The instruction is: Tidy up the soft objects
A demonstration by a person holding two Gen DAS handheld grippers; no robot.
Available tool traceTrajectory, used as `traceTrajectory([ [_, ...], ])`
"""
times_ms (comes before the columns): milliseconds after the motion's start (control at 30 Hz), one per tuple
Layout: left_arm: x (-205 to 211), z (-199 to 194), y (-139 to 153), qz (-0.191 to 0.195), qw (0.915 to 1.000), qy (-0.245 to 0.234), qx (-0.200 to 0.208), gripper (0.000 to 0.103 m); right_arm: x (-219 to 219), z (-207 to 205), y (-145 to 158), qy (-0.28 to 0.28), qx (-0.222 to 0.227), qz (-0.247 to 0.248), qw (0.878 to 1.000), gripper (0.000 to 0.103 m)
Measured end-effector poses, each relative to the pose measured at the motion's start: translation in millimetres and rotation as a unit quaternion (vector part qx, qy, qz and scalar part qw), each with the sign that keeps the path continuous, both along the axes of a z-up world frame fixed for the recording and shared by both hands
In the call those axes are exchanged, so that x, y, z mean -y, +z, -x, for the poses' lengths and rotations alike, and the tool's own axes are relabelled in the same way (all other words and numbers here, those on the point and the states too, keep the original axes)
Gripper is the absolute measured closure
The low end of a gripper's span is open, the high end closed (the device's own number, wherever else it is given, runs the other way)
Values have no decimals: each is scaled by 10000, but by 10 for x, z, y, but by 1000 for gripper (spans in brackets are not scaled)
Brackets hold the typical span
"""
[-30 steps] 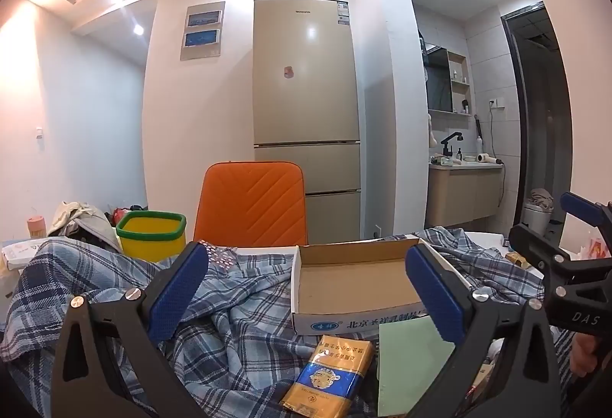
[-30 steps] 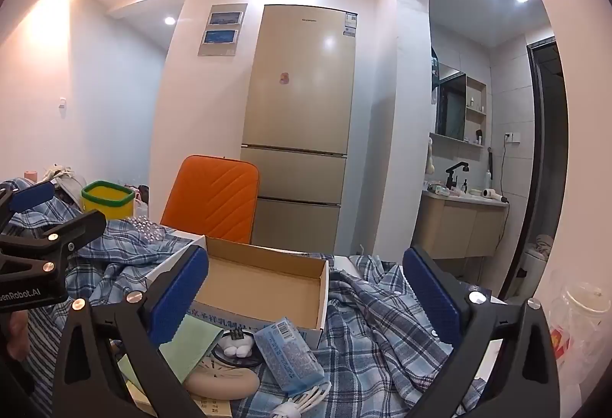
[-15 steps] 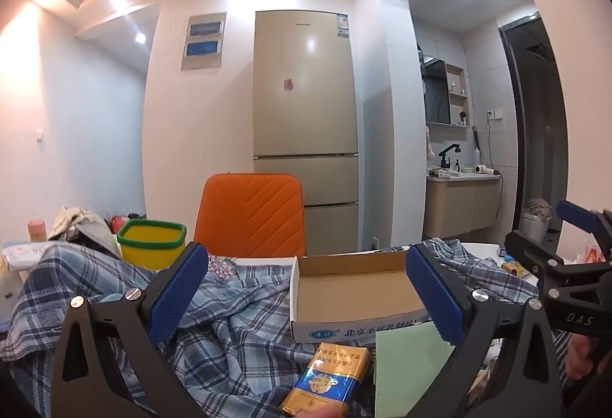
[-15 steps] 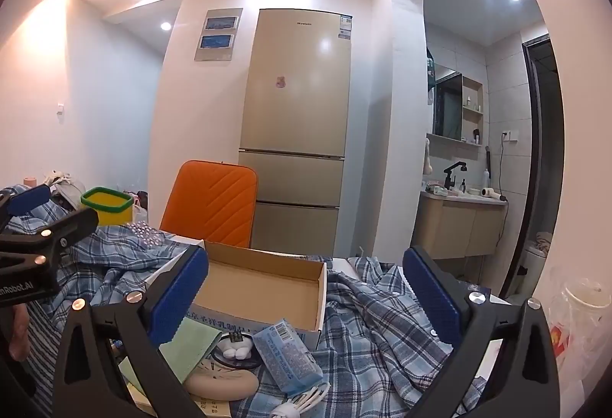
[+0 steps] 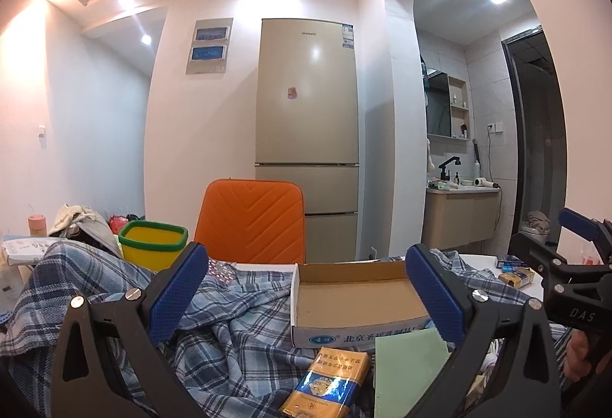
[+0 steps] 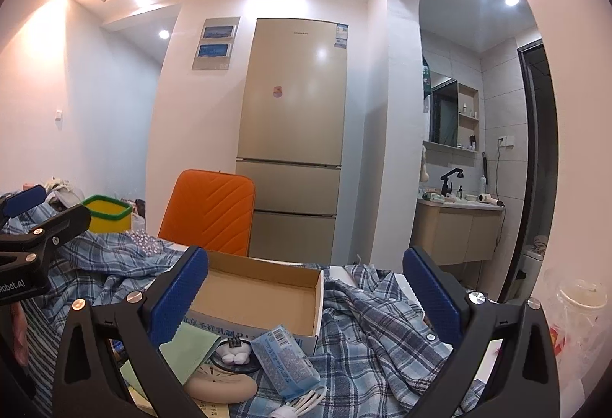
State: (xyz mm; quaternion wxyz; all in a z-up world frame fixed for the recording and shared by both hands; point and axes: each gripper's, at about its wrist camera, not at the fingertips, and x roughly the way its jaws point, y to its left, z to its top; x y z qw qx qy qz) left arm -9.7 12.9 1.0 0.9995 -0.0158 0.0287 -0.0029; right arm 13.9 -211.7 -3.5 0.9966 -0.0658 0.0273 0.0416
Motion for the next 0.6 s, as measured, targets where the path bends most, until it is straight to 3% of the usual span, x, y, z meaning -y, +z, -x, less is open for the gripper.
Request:
traceTrajectory([
  [600, -70, -101, -64, 91, 9997, 41, -224, 0, 56, 22, 31, -146, 1, -49, 9999, 0],
])
